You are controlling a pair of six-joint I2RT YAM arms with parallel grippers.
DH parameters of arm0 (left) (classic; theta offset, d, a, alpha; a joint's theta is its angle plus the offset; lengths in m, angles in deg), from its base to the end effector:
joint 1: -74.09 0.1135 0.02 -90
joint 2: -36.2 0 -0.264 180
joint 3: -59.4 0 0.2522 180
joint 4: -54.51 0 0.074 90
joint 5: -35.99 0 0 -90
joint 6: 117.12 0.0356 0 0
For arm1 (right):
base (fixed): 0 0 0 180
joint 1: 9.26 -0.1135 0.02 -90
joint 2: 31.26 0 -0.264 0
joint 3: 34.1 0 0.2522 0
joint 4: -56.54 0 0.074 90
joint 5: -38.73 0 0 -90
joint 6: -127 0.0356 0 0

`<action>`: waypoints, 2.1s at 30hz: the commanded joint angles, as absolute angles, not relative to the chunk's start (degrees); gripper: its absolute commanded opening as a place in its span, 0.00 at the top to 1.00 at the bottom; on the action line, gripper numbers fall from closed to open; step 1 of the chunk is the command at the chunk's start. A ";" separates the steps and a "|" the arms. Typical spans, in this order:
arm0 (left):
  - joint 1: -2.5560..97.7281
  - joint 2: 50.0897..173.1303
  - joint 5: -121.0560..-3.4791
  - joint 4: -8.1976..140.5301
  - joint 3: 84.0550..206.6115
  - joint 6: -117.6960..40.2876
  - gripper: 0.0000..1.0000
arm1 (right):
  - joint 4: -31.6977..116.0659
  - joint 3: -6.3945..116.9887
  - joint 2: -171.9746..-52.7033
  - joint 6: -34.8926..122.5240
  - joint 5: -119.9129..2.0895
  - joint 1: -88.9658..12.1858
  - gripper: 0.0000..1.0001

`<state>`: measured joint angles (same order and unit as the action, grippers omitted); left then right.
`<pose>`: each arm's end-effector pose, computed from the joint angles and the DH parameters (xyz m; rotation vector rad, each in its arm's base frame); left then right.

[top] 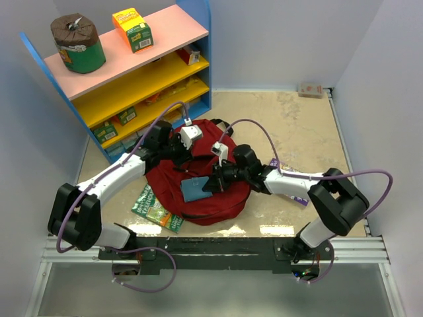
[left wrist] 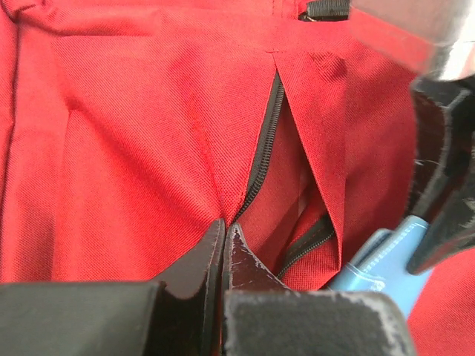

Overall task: Pack the student bag
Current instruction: Place the personal item in the student bag.

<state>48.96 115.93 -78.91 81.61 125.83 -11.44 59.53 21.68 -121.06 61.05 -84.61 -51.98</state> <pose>0.2646 -0.1407 0.2464 0.9999 2.0295 -0.5809 0.2196 0.2294 0.1829 -0.7452 2.1710 1.2700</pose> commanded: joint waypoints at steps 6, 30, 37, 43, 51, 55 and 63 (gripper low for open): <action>49.48 115.22 -79.85 79.87 128.01 -10.51 1.00 | 62.64 20.36 -108.79 69.24 -83.71 -50.31 1.00; 49.48 113.46 -81.33 80.67 128.27 -11.21 1.00 | 51.65 18.25 -108.43 83.65 -62.97 -45.12 1.00; 49.04 114.07 -81.52 80.84 127.40 -10.43 1.00 | 59.47 20.35 -108.78 97.46 -55.85 -46.00 1.00; 48.95 114.51 -82.13 80.40 126.87 -10.86 1.00 | 60.19 25.44 -111.94 100.28 -50.14 -50.38 1.00; 48.69 114.95 -83.53 79.87 127.04 -11.74 1.00 | 52.90 33.35 -120.46 105.38 -37.23 -58.39 1.00; 48.60 115.22 -84.24 79.87 127.57 -12.18 1.00 | 54.81 36.17 -124.15 104.51 -34.22 -61.29 1.00; 48.60 115.13 -84.24 81.54 128.89 -11.48 1.00 | 50.52 36.98 -120.58 90.01 -29.04 -61.47 0.29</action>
